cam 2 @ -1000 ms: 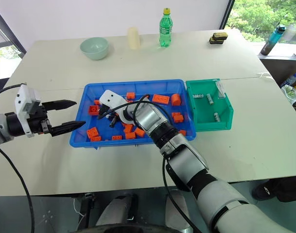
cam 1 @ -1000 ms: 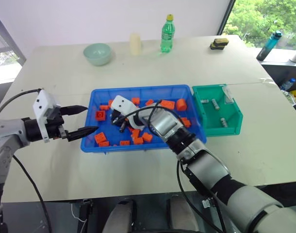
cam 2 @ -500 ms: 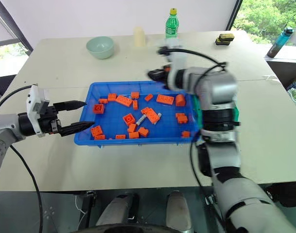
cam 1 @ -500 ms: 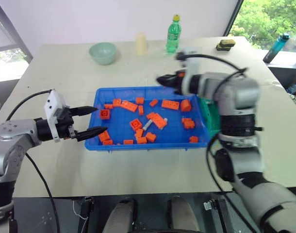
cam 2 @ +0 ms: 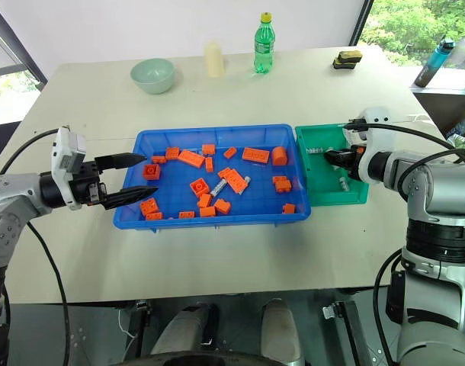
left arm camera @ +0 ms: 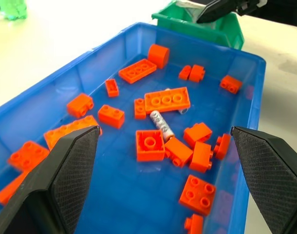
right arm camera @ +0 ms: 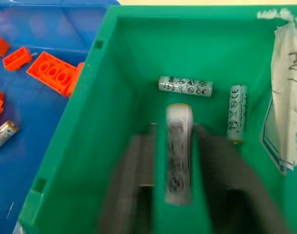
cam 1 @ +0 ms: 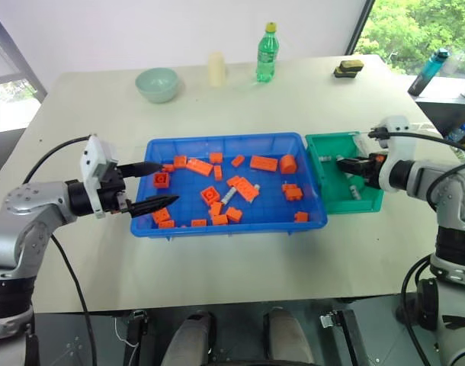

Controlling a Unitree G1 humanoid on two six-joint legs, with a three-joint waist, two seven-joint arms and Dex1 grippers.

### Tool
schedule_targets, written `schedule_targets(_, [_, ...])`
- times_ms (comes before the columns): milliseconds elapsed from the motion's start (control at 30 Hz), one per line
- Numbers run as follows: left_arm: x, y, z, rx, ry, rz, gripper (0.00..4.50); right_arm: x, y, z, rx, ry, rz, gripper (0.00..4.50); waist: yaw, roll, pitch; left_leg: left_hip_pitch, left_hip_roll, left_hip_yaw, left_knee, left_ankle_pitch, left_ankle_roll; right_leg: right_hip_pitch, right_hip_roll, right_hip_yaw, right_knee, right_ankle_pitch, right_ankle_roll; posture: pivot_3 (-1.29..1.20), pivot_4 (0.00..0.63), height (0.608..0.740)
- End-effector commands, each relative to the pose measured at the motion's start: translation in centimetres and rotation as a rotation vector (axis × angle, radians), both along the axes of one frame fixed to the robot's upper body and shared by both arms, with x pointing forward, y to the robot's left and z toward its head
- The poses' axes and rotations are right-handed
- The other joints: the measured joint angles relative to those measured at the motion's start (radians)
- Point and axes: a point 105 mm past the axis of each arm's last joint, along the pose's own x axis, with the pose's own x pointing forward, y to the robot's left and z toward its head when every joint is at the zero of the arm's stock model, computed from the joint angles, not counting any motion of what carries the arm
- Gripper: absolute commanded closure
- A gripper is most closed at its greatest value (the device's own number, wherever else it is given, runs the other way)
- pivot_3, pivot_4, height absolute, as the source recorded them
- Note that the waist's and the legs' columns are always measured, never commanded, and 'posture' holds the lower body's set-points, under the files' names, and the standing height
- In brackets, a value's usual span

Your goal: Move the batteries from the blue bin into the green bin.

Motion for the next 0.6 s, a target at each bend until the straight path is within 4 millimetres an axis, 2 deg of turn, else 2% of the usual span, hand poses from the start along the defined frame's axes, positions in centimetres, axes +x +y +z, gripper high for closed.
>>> schedule_targets(33, [0.0, -0.1, 0.7, 0.001, -0.031, -0.009, 0.00, 0.4, 0.9, 2.6, -0.089, -0.116, 0.067, 1.49, 0.001, 0.000, 0.000, 0.000, 0.000, 0.000, 0.000, 0.000, 0.000, 0.000, 0.000, 0.000, 0.000, 0.000, 0.000, 0.00, 0.150, 0.727])
schedule_targets(133, [0.0, -0.2, 0.8, 0.004, -0.031, -0.016, 0.00, 0.7, 2.7, 4.0, -0.172, -0.178, 0.205, 1.49, 0.001, 0.000, 0.000, 0.000, -0.001, 0.000, 0.000, 0.000, 0.001, 0.000, -0.001, 0.000, -0.001, 0.000, 0.000, 0.00, 0.150, 0.727])
schedule_targets(233, [-0.1, -0.2, 0.8, 0.011, -0.031, -0.023, 0.00, 0.5, 6.7, 5.3, -0.312, -0.243, 0.506, 1.49, 0.001, 0.000, 0.000, 0.000, 0.000, 0.000, 0.000, 0.000, 0.000, 0.001, 0.000, 0.000, -0.003, 0.000, 0.000, 0.00, 0.150, 0.727])
schedule_targets(333, [-0.1, -0.4, 0.9, 0.017, -0.031, -0.034, 0.00, 0.2, 10.5, 5.5, -0.407, -0.265, 0.788, 1.49, -0.003, 0.000, 0.000, 0.000, 0.001, 0.001, -0.001, 0.000, 0.000, 0.002, 0.001, 0.000, -0.011, 0.000, 0.000, 0.00, 0.150, 0.727])
schedule_targets(400, [-0.1, -0.5, 1.0, 0.020, -0.030, -0.046, 0.00, 0.1, 12.5, 5.1, -0.460, -0.259, 0.953, 1.49, -0.004, 0.000, 0.000, 0.000, 0.002, 0.002, -0.002, 0.000, 0.000, 0.002, 0.001, 0.000, -0.012, 0.000, 0.000, 0.00, 0.150, 0.727])
schedule_targets(500, [-0.5, -0.9, 0.9, 0.028, -0.026, -0.065, 0.00, 0.0, 15.3, 3.5, -0.564, -0.232, 1.199, 1.49, -0.002, -0.001, 0.000, 0.000, 0.002, 0.001, -0.002, 0.000, 0.000, 0.002, 0.001, 0.000, -0.012, 0.000, 0.000, 0.00, 0.150, 0.727])
schedule_targets(600, [-0.9, -1.2, 0.8, 0.031, -0.026, -0.073, 0.00, 0.3, 17.2, 1.8, -0.668, -0.220, 1.347, 1.49, -0.002, -0.002, 0.001, 0.000, 0.001, 0.000, -0.001, 0.000, 0.000, 0.002, 0.001, -0.001, -0.012, 0.000, 0.000, 0.00, 0.150, 0.727])
